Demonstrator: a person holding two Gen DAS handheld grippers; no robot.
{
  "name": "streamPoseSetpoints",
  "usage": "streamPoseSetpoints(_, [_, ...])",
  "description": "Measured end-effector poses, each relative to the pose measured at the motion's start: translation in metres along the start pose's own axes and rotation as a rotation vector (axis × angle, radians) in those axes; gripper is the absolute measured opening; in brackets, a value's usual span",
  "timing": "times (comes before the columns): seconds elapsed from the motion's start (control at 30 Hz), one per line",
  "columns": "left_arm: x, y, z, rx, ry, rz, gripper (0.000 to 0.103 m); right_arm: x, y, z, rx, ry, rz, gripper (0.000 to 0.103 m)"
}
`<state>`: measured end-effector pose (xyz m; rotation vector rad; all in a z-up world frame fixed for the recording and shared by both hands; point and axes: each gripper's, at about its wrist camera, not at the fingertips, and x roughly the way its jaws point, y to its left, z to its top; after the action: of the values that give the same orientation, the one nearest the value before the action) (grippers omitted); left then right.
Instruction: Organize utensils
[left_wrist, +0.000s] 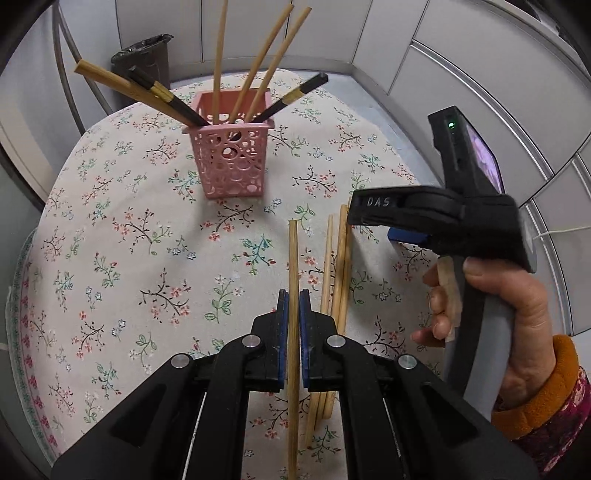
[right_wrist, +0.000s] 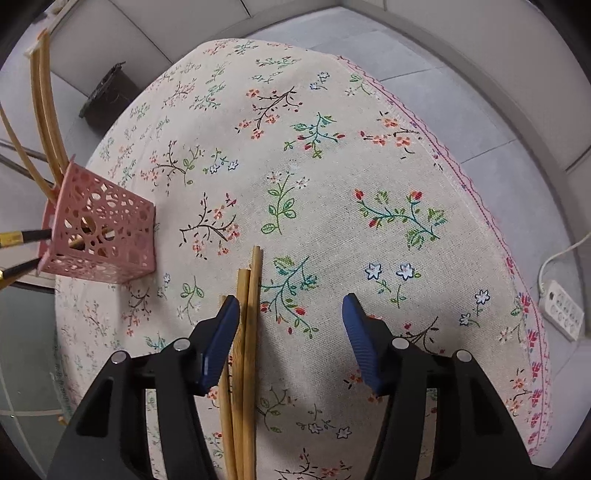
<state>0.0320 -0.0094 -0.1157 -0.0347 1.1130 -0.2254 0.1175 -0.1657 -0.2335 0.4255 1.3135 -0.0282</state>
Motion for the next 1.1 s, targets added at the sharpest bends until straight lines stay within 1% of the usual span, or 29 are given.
streamPoseSetpoints(0.03, [-0.003, 0.006, -0.001, -0.005, -0.004, 0.0, 0.005, 0.0, 0.005, -0.001, -0.023, -0.002, -0.037, 0.054])
streamPoseSetpoints(0.1, [-0.01, 0.011, -0.002, -0.014, -0.014, 0.002, 0.005, 0.002, 0.01, -0.004, -0.052, -0.009, -0.082, 0.053])
streamPoseSetpoints(0.27, [-0.019, 0.017, -0.001, -0.022, -0.038, 0.01, 0.005, 0.005, 0.019, -0.003, -0.079, -0.025, -0.135, 0.053])
streamPoseSetpoints(0.3, [-0.021, 0.019, -0.001, -0.022, -0.041, 0.011, 0.005, 0.005, 0.021, -0.003, -0.084, -0.029, -0.141, 0.051])
streamPoseSetpoints(0.33, [-0.022, 0.019, -0.002, -0.022, -0.043, 0.012, 0.005, 0.004, 0.022, -0.004, -0.09, -0.037, -0.148, 0.043])
streamPoseSetpoints(0.37, [-0.024, 0.021, -0.002, -0.024, -0.045, 0.011, 0.005, 0.004, 0.023, -0.004, -0.095, -0.047, -0.151, 0.038])
streamPoseSetpoints(0.4, [-0.026, 0.022, -0.003, -0.026, -0.047, 0.012, 0.005, 0.002, 0.022, -0.005, -0.092, -0.058, -0.133, 0.022])
streamPoseSetpoints(0.43, [-0.027, 0.024, -0.002, -0.031, -0.052, 0.012, 0.005, 0.002, 0.02, -0.005, -0.085, -0.052, -0.093, 0.01])
streamPoseSetpoints(0.57, [-0.041, 0.028, -0.003, -0.029, -0.101, -0.002, 0.005, -0.006, -0.002, -0.013, -0.021, -0.047, 0.031, 0.008])
streamPoseSetpoints(0.63, [-0.05, 0.026, -0.003, -0.017, -0.13, -0.002, 0.005, -0.015, -0.006, -0.02, -0.013, -0.067, 0.063, 0.007])
streamPoseSetpoints(0.77, [-0.062, 0.02, -0.005, 0.004, -0.167, 0.009, 0.005, -0.053, -0.008, -0.033, -0.053, -0.144, 0.109, 0.007])
streamPoseSetpoints(0.93, [-0.074, 0.017, -0.008, 0.014, -0.199, 0.03, 0.005, -0.107, 0.001, -0.052, -0.152, -0.25, 0.16, 0.007])
streamPoseSetpoints(1.1, [-0.083, 0.014, -0.013, 0.018, -0.219, 0.04, 0.005, -0.139, 0.006, -0.07, -0.228, -0.319, 0.2, 0.006])
